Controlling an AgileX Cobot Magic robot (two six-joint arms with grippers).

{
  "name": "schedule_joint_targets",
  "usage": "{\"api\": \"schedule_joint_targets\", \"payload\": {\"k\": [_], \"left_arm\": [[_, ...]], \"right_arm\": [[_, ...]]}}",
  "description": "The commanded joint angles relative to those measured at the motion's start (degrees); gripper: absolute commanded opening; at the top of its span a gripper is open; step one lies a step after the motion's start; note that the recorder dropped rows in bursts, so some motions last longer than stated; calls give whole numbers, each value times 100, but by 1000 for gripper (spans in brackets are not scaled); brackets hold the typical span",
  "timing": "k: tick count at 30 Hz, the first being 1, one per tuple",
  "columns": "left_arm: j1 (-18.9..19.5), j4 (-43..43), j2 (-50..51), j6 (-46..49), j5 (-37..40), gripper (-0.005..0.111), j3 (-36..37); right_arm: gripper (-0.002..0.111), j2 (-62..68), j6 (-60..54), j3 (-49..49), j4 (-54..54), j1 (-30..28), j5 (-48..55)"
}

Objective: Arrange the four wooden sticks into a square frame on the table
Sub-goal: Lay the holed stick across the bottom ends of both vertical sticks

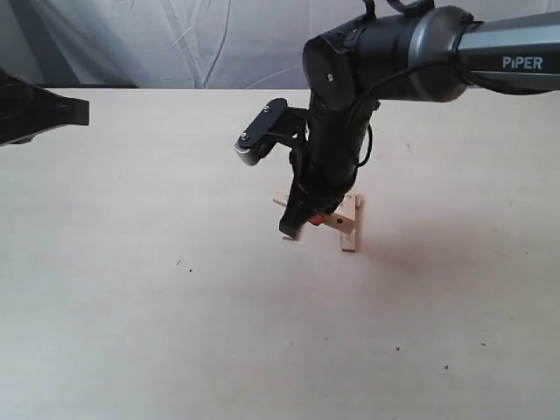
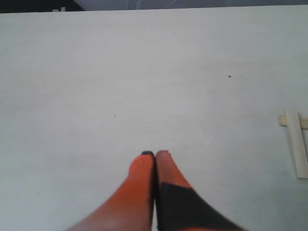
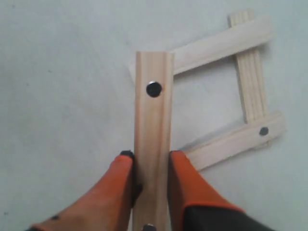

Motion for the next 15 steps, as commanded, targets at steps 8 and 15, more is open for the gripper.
{"api": "schedule_joint_targets", "payload": {"k": [8, 15], "left_arm": [[-50, -41, -30, 80, -162, 0, 8], [-50, -41, -30, 80, -189, 0, 8]], "right_arm": [[-1, 87, -461, 455, -561, -40, -939], [-1, 353, -691, 455, -409, -40, -952]]}}
